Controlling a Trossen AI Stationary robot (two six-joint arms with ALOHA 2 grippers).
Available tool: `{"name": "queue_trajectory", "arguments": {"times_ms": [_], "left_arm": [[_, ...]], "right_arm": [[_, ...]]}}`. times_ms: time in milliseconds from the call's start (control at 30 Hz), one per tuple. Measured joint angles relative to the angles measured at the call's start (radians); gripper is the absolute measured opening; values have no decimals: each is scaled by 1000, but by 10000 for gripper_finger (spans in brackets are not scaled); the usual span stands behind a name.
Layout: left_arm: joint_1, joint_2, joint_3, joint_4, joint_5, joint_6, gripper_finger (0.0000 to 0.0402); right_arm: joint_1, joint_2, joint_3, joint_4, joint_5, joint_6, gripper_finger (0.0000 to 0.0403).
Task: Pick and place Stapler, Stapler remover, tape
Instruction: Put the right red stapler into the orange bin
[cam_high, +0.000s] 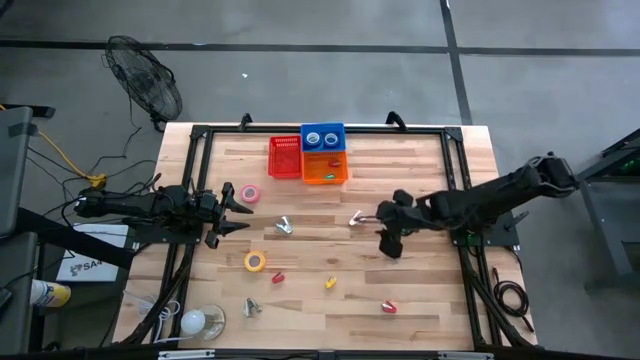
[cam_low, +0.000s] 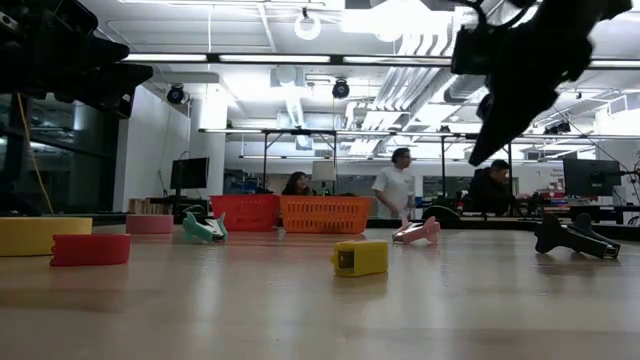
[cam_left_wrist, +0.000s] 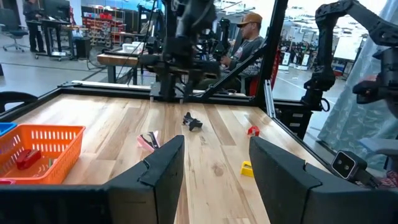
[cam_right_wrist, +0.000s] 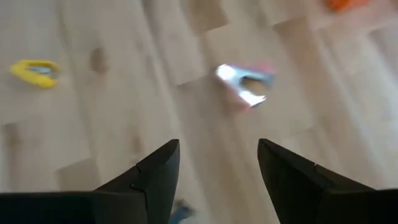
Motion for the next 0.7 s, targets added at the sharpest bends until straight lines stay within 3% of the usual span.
{"name": "queue_trajectory", "arguments": {"times_ms": [333, 700], "left_arm": [[0, 0, 0, 0, 0, 0, 179], [0, 0, 0, 0, 0, 0, 179]], "right_arm": [[214, 3, 0, 18, -18, 278, 209], [436, 71, 0, 141, 53, 419, 209]]}}
